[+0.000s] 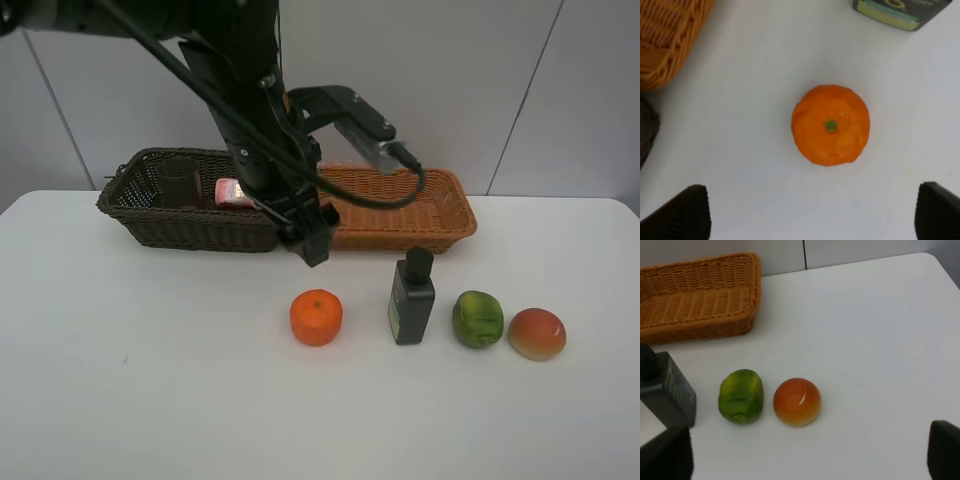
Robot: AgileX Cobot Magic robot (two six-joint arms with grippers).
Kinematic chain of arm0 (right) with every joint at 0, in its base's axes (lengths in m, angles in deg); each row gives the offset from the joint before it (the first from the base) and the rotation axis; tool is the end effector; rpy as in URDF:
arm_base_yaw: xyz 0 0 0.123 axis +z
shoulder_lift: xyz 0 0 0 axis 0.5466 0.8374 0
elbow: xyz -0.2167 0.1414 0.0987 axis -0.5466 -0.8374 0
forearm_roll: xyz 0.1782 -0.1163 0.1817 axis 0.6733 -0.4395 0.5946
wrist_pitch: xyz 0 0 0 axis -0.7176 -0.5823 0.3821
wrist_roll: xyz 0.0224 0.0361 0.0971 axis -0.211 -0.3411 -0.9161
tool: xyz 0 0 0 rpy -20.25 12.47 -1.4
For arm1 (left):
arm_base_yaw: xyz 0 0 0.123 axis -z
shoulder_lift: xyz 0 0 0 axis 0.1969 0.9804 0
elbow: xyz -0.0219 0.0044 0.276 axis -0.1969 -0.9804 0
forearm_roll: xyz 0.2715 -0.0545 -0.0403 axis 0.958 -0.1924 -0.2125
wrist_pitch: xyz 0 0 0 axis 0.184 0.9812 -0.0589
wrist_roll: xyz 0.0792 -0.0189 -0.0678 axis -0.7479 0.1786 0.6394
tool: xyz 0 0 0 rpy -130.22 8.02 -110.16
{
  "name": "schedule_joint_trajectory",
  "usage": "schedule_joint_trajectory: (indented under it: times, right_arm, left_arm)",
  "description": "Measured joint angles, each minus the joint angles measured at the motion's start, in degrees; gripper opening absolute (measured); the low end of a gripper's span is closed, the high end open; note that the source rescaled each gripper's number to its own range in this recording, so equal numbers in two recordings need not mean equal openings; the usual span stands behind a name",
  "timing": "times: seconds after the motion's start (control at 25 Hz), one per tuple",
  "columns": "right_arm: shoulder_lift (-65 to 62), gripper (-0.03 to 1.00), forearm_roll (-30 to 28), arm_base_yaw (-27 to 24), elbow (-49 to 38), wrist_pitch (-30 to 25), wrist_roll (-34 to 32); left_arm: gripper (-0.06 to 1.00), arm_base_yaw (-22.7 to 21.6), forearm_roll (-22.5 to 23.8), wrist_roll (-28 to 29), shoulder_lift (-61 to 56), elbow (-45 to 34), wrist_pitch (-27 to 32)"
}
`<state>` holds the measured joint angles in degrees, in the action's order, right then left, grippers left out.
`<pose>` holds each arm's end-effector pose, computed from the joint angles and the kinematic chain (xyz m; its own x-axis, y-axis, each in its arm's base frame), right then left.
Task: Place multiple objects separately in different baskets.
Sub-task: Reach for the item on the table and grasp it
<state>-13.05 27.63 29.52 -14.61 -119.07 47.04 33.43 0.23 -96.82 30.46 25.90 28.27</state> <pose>0.0379 -0.0036 0.2890 -0.4428 0.0783 -0.8932 0.0956 0.9946 0.0397 0.2983 -0.3029 0.2090 -0.3947 0.8697 -0.2964 0.9012 0.4293 0.0599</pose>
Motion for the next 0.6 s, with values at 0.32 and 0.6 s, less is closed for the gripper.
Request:
schedule_joint_trajectory:
  times: [0.32, 0.6]
  right_arm:
    - [0.0, 1.0, 0.0, 0.0, 0.0, 0.0, 0.0]
    - [0.0, 1.0, 0.0, 0.0, 0.0, 0.0, 0.0]
  left_arm:
    - [1.0, 0.05, -0.04, -6.3, 7.6, -0.07, -4.04]
    - [1.0, 0.05, -0.23, -9.65, 11.81, -0.07, -7.5]
